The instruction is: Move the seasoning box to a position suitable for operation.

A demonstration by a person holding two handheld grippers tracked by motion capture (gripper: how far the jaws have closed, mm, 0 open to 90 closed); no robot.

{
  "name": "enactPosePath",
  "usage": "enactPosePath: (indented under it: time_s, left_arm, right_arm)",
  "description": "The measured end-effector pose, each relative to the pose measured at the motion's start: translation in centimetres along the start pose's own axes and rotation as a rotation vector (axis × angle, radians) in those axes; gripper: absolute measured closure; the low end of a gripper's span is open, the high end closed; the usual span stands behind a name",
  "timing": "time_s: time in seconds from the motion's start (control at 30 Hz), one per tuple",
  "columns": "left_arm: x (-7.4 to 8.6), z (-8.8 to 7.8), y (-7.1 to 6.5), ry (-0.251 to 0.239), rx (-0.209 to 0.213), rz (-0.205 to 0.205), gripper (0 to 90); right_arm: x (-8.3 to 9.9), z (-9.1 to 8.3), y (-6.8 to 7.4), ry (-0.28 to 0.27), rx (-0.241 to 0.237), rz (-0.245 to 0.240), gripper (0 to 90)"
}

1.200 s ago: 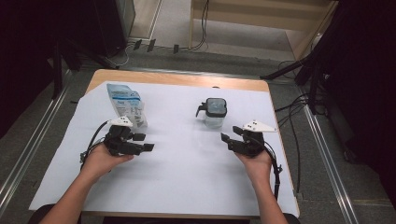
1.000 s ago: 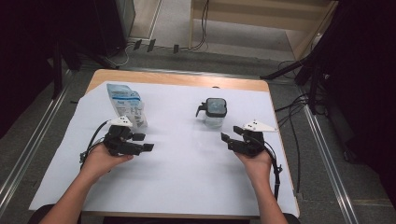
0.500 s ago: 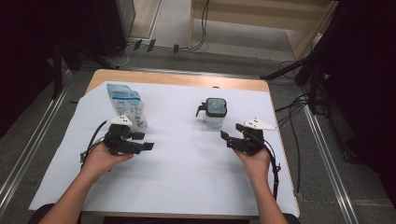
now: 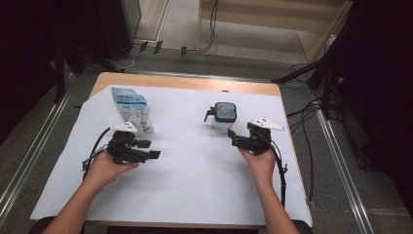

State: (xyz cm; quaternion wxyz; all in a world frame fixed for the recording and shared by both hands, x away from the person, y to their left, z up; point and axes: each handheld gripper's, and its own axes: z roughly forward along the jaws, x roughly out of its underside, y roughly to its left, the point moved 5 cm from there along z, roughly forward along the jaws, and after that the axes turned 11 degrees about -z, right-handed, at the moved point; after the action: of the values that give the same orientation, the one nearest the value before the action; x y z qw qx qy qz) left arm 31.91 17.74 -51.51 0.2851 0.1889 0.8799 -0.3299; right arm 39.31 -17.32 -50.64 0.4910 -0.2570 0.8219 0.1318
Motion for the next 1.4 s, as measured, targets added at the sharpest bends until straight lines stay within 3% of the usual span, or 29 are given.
enactPosePath:
  time_s: [0.13, 0.2, 0.6, 0.73, 0.93, 1.03, 1.17, 1.4]
  left_arm:
    - [0.3, -0.1, 0.0, 0.006, -0.008, -0.001, 33.5]
    - [0.4, -0.3, 0.1, 0.002, -0.012, -0.003, 33.5]
    - [1.0, -0.6, 0.1, 0.01, -0.037, 0.005, 33.6]
    - [0.6, -0.3, 0.0, -0.002, -0.015, -0.005, 33.8]
    - [0.2, -0.1, -0.1, -0.007, 0.007, -0.013, 34.5]
    - [-0.1, 0.0, -0.3, -0.01, 0.009, 0.011, 34.9]
    - [-0.4, 0.4, -0.3, -0.001, 0.011, 0.016, 34.9]
    - [-0.6, 0.7, -0.4, -0.004, 0.03, 0.017, 34.9]
  right_arm:
    - [-0.2, 0.5, 0.0, 0.016, 0.011, -0.004, 15.5]
    - [-0.3, 0.7, 0.0, 0.004, -0.011, 0.012, 15.1]
    - [-2.0, 2.7, 0.0, 0.017, 0.024, 0.017, 15.0]
    - [-2.3, 3.3, 0.4, 0.004, 0.026, 0.043, 15.0]
    - [-2.9, 3.9, 1.2, 0.014, 0.064, 0.019, 14.5]
    - [-3.0, 4.2, 1.4, 0.011, 0.09, 0.044, 12.3]
    - [-2.6, 4.9, 1.7, 0.022, 0.13, 0.036, 10.1]
    - [-1.7, 6.1, 2.1, 0.035, 0.151, 0.074, 9.4]
